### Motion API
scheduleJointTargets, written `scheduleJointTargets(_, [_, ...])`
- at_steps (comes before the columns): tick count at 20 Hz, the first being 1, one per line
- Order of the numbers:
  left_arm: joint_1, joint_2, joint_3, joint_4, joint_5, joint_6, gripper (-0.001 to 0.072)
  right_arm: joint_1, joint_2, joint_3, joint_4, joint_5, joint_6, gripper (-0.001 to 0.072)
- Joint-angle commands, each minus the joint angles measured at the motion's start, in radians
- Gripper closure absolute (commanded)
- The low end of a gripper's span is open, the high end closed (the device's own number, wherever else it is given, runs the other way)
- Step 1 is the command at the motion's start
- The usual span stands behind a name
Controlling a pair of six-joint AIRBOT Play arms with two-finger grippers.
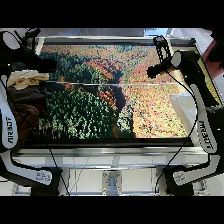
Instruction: Fold the shirts.
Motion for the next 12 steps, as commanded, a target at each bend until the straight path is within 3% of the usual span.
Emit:
scheduleJointTargets(1, [0.0, -0.001, 0.0, 0.001, -0.003, 0.004, 0.0694, 0.001, 0.0, 0.0, 0.0, 0.0, 0.0, 0.0223])
scheduleJointTargets(4, [0.0, -0.001, 0.0, 0.04, 0.013, 0.047, 0.0687, 0.001, 0.0, 0.0, 0.0, 0.0, 0.0, 0.0223])
scheduleJointTargets(5, [0.0, -0.001, 0.0, 0.117, 0.039, 0.053, 0.0561, 0.001, 0.0, 0.0, 0.0, 0.0, 0.0, 0.0223])
scheduleJointTargets(7, [0.001, -0.001, 0.0, 0.398, 0.121, -0.027, -0.0013, 0.001, 0.0, 0.0, 0.0, 0.0, 0.0, 0.0223])
scheduleJointTargets(9, [0.03, -0.009, 0.0, 0.637, 0.224, -0.156, 0.0003, 0.001, 0.0, 0.0, 0.0, 0.0, 0.0, 0.0223])
scheduleJointTargets(12, [0.149, -0.038, 0.0, 0.669, 0.242, -0.304, 0.0003, 0.001, 0.0, 0.0, 0.0, 0.0, 0.0, 0.0223])
